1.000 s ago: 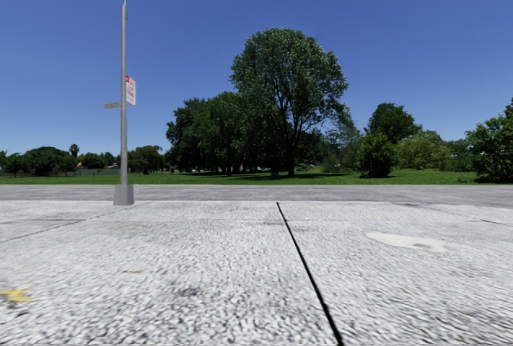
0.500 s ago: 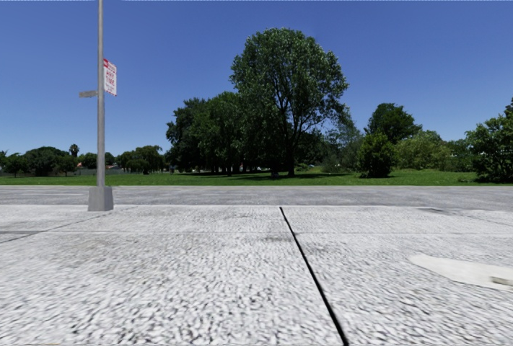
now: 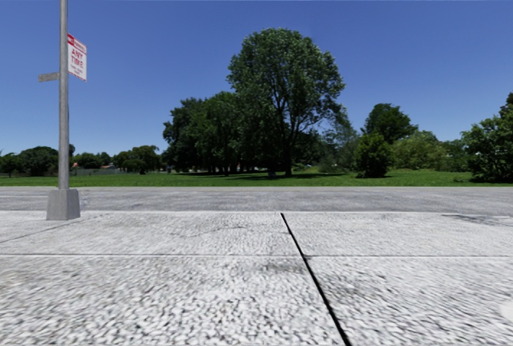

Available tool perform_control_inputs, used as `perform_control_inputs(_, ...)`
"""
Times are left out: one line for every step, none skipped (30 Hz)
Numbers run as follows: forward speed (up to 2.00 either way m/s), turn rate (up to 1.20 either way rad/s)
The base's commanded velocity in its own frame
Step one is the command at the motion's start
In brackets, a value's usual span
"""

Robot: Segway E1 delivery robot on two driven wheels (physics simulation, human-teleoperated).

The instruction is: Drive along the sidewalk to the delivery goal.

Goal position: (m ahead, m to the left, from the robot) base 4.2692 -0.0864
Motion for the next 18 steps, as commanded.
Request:
perform_control_inputs(2.00, -0.18)
perform_control_inputs(2.00, -0.18)
perform_control_inputs(2.00, -0.12)
perform_control_inputs(2.00, -0.10)
perform_control_inputs(2.00, -0.10)
perform_control_inputs(2.00, -0.10)
perform_control_inputs(2.00, 0.00)
perform_control_inputs(2.00, 0.00)
perform_control_inputs(2.00, 0.00)
perform_control_inputs(2.00, 0.00)
perform_control_inputs(2.00, 0.00)
perform_control_inputs(2.00, 0.00)
perform_control_inputs(2.00, 0.00)
perform_control_inputs(2.00, 0.00)
perform_control_inputs(2.00, 0.00)
perform_control_inputs(2.00, 0.00)
perform_control_inputs(2.00, 0.00)
perform_control_inputs(2.00, 0.00)
